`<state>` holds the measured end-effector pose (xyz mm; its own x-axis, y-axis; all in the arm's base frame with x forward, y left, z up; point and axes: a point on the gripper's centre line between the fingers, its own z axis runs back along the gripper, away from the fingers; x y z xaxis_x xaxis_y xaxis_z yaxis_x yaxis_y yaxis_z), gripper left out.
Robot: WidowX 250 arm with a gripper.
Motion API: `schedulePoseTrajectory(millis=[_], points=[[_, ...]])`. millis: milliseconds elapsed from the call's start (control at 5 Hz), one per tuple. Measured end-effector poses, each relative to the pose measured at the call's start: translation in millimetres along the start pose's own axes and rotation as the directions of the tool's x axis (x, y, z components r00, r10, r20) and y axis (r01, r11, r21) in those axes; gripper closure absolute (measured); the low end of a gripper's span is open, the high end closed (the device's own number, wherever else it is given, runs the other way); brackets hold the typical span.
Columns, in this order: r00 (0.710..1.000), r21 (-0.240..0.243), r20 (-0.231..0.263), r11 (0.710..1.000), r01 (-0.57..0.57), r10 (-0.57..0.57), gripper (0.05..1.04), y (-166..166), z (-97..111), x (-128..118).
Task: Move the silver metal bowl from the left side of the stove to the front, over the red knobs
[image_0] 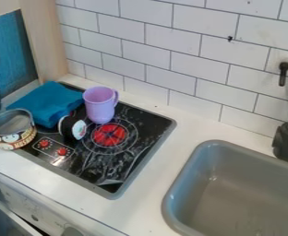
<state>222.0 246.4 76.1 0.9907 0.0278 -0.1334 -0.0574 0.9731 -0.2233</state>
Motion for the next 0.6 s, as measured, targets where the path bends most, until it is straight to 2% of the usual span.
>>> schedulePoseTrajectory(millis=[200, 600], points=[[1.000, -0.026, -0.019, 1.000, 0.009, -0.009, 0.083, 0.2, -8.6, 0.2], [1.000, -0.054, -0.020, 0.999, 0.007, -0.008, 0.083, -0.6, -16.1, 2.8]])
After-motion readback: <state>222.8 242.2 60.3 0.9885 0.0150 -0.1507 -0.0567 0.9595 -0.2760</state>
